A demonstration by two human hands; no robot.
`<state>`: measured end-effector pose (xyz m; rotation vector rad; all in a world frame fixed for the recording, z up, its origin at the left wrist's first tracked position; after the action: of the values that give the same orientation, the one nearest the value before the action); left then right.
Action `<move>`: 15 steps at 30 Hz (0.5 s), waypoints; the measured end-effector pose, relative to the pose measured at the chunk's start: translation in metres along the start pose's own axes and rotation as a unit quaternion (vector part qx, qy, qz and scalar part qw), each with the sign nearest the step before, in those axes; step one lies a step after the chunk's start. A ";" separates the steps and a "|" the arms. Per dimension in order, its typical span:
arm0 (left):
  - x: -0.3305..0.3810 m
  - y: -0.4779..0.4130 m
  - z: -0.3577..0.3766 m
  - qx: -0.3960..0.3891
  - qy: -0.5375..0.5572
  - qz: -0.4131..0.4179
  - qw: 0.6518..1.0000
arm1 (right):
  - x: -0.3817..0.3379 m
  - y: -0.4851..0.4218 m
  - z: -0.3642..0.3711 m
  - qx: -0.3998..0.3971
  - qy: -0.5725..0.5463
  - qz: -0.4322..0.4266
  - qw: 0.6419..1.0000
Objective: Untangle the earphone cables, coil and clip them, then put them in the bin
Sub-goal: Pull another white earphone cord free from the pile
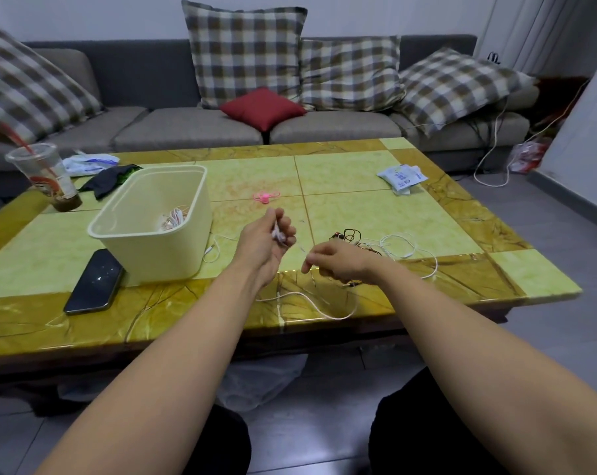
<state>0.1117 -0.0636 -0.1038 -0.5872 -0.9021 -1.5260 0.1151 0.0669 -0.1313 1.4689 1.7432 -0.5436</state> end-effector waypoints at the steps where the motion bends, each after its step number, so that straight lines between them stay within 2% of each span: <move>1: 0.002 -0.003 -0.007 0.027 -0.025 0.033 0.999 | 0.000 0.003 0.006 -0.035 -0.002 0.009 0.999; 3: 0.009 -0.003 -0.017 0.062 -0.170 0.116 0.977 | -0.005 0.005 0.009 -0.054 -0.002 0.005 0.999; 4: 0.015 -0.002 -0.019 0.073 -0.276 0.172 0.943 | -0.011 0.006 0.009 -0.056 0.008 -0.008 0.998; 6: 0.022 0.002 -0.015 0.063 -0.460 0.263 0.845 | -0.023 0.008 0.008 -0.050 0.041 -0.043 0.997; 7: 0.020 0.002 -0.014 0.044 -0.516 0.268 0.813 | -0.028 0.007 0.004 -0.027 0.046 -0.061 0.997; 8: 0.016 0.002 -0.014 0.017 -0.541 0.249 0.803 | -0.030 0.005 -0.003 0.012 0.035 -0.071 0.997; 10: 0.002 0.003 -0.016 -0.042 -0.535 0.172 0.826 | -0.030 0.000 -0.021 0.103 -0.015 -0.077 0.992; 12: -0.011 0.011 -0.012 -0.097 -0.475 0.057 0.873 | -0.026 -0.001 -0.033 0.165 -0.042 -0.087 0.981; 14: -0.021 0.022 -0.004 -0.149 -0.373 -0.058 0.914 | -0.022 -0.001 -0.034 0.182 -0.037 -0.100 0.977; 15: -0.023 0.026 0.002 -0.169 -0.317 -0.091 0.929 | -0.021 0.000 -0.032 0.181 -0.032 -0.104 0.978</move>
<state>0.1408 -0.0482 -0.1152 -1.3313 -1.2079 -1.7014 0.1062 0.0775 -0.0950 1.4967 1.8246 -1.0527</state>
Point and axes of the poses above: each hand's wrist, its own y-axis away from the middle knuckle, its own z-axis out of the palm, x = y × z, the point moved 7 cm from there along -y, towards the middle knuckle, and after that the axes turned 8 degrees about x, right-handed, at the moved point
